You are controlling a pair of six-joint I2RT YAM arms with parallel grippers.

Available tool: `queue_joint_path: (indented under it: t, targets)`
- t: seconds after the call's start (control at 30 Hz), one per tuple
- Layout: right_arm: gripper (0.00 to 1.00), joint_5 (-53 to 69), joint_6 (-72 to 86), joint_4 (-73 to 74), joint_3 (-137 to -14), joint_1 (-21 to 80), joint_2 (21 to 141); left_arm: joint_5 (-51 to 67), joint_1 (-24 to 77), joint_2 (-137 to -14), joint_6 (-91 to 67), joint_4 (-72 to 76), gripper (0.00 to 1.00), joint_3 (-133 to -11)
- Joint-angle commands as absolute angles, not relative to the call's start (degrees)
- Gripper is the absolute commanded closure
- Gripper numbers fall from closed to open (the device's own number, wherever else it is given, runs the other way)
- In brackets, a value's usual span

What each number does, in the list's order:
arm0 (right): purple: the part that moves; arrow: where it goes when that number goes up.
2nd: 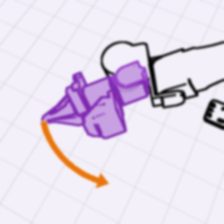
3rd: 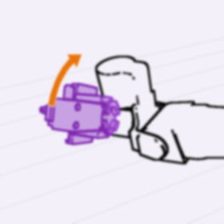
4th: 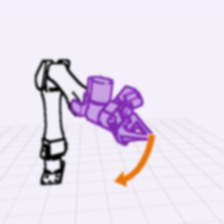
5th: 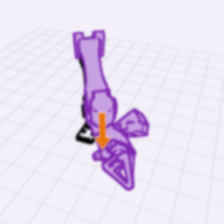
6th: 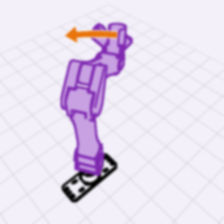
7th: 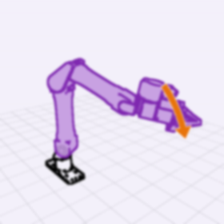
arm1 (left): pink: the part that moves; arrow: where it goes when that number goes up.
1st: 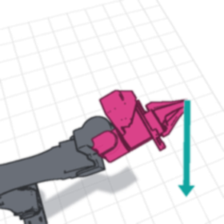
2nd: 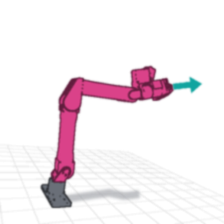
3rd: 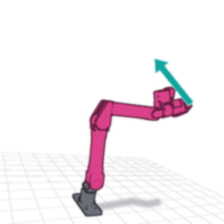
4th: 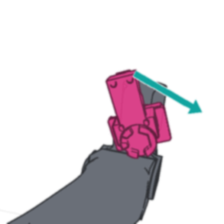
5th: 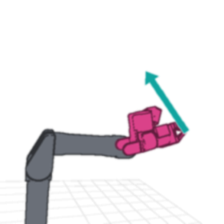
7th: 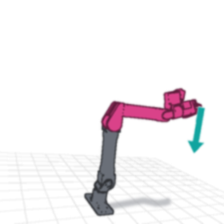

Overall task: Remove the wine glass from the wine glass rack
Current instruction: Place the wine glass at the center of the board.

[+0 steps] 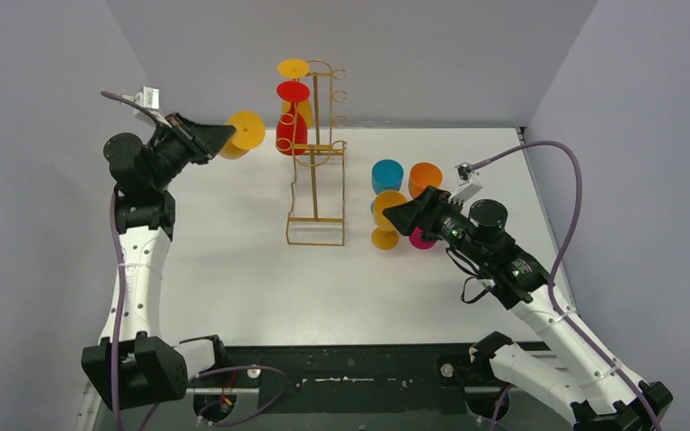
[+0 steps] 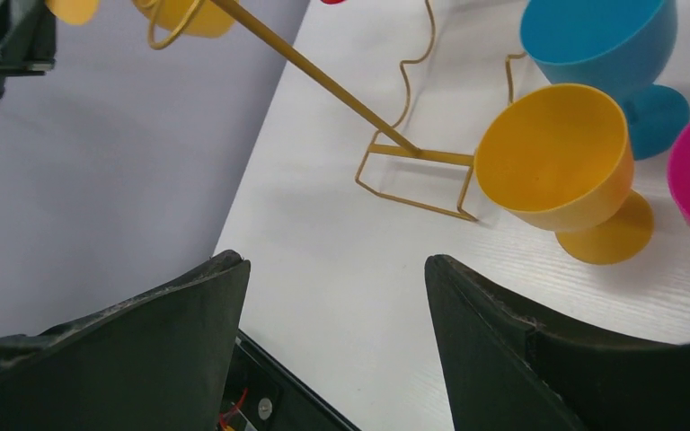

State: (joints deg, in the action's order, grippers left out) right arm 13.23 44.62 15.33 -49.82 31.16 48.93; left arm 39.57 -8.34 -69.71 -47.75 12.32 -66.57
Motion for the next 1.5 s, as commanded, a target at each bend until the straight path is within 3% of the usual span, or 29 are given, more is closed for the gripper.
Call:
queue_joint_path:
  t: [0.0,0.1,0.33,0.43,0.53,0.67,1.0,1.4,1.47]
  targets:
    - [0.27,17.0,45.8,2.4,-47.4,30.9,45.6,42.6,-8.5,-62.8,-30.1,-6.0,1.00,-66.7]
    - [0.27,19.0,47.0,-3.3,-45.1,30.9,45.4,44.6,-8.5,-60.3,-25.0,-15.1,1.00,-65.8]
    - [0.28,24.2,46.1,-7.4,-46.7,31.2,48.0,56.3,-7.2,-51.4,-26.7,-13.0,1.00,-53.5]
    - [0.38,26.1,46.8,-8.7,-47.0,31.8,49.3,57.0,-2.3,-48.8,-28.1,-12.6,1.00,-50.5]
    - [0.40,26.2,46.2,-8.5,-48.2,33.6,50.6,54.6,4.9,-45.5,-36.2,-4.2,1.00,-45.1]
    - [0.40,26.0,44.5,-9.0,-48.9,38.2,53.4,50.2,12.7,-43.1,-50.1,17.7,1.00,-37.3]
    - [0.44,33.7,43.9,-12.8,-50.2,43.4,59.2,45.2,19.0,-43.6,-46.0,13.3,1.00,-38.9]
    - [0.58,38.8,45.9,-16.7,-49.8,43.5,62.6,46.5,20.6,-43.6,-48.1,18.5,1.00,-36.9]
    - [0.66,38.8,45.8,-16.7,-49.9,43.5,62.7,46.3,20.7,-43.2,-48.0,18.5,1.00,-36.5]
